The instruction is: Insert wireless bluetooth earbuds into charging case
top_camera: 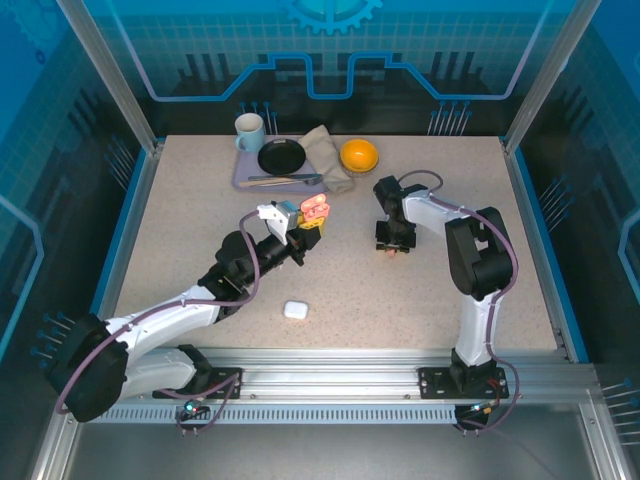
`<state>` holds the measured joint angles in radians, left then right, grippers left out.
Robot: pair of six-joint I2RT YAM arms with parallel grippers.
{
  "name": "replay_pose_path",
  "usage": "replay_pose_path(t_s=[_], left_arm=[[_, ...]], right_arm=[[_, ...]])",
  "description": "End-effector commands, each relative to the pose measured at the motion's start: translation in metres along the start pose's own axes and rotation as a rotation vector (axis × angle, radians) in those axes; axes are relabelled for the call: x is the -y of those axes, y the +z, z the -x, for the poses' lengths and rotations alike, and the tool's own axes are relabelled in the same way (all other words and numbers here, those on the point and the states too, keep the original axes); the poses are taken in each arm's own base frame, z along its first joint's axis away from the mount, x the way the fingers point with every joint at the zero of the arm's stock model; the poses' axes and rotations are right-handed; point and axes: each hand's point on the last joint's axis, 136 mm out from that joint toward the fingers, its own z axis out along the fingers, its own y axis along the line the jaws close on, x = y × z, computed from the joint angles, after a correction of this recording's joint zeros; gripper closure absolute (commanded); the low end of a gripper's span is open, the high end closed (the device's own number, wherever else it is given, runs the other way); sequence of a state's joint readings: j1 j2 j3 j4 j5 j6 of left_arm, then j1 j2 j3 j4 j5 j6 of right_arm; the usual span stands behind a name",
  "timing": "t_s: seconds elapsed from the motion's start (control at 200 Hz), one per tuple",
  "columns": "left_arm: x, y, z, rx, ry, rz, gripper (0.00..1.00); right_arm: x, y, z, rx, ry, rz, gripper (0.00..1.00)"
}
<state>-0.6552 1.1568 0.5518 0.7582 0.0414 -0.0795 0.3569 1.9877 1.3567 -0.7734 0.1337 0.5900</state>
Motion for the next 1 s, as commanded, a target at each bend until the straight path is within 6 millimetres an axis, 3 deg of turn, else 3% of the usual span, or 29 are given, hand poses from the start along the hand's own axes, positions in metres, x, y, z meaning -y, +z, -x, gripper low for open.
replay_pose_path(t_s=[0.0,0.5,0.995], left_arm=[[0.002,0.002,0.022,0.066,0.001,-0.014,1.00],[0.002,0.005,0.023,0.067,0.005,-0.014,1.00],[0.003,0.004,0.023,0.067,0.002,-0.017,1.00]], right_arm=[[0.007,-0.004,-0.013,-0.030,-0.003,-0.047,0.62],[0.001,-0.012,-0.019,-0.027,-0.001,-0.058,0.61],[0.006,-0.001,-0.011,-0.012,0.001,-0.103,0.63]])
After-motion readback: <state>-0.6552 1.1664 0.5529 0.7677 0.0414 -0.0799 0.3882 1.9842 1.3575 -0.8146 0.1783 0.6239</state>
